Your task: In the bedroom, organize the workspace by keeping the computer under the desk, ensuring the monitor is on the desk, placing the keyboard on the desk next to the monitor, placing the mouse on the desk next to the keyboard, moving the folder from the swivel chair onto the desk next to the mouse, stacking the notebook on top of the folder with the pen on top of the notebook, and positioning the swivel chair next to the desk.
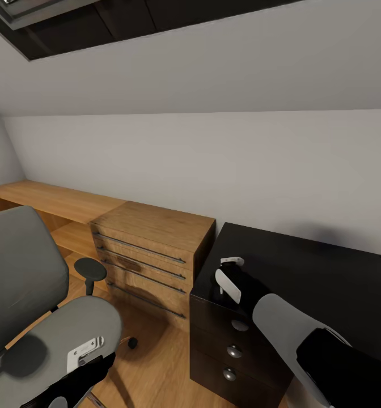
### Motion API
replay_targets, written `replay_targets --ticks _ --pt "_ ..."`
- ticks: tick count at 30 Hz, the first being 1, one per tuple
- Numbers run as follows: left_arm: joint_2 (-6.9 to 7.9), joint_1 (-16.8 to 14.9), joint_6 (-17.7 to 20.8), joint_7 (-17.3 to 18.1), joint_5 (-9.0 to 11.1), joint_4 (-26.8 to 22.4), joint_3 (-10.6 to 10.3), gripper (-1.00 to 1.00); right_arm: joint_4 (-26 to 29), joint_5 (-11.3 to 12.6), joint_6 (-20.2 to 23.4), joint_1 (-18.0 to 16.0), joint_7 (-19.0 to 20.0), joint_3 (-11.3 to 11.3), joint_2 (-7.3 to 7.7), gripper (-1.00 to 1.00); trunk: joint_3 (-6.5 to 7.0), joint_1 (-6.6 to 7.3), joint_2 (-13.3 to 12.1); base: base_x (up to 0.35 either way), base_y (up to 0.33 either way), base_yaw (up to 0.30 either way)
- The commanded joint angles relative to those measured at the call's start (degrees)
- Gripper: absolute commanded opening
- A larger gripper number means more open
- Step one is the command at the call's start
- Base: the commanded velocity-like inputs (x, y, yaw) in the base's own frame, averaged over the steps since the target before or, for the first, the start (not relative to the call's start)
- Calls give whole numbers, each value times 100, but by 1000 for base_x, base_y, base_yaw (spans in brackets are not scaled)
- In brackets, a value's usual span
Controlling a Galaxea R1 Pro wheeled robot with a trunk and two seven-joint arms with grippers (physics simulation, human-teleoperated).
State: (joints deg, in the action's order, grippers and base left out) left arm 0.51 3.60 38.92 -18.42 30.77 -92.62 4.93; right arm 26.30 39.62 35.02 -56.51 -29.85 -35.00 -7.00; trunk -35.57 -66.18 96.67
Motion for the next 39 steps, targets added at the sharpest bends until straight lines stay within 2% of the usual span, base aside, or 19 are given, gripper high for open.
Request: replay_targets --ticks 1,8,23,39 --pt "2 0 16 -48 61 -10 -1 100 -107 97 67 -4 -39 -26 5 -100 -6 0 2 0 0 0" --pt "2 0 14 -48 61 -10 -1 100 -108 98 131 -3 -11 75 6 -100 -6 0 2 0 0 0" --pt "2 0 11 -48 61 -10 7 100 -108 94 180 -2 40 90 6 -100 -6 0 2 0 0 0" --pt "2 0 15 -48 61 -10 8 100 -108 95 172 -4 48 260 15 -100 -6 0 2 0 0 0"
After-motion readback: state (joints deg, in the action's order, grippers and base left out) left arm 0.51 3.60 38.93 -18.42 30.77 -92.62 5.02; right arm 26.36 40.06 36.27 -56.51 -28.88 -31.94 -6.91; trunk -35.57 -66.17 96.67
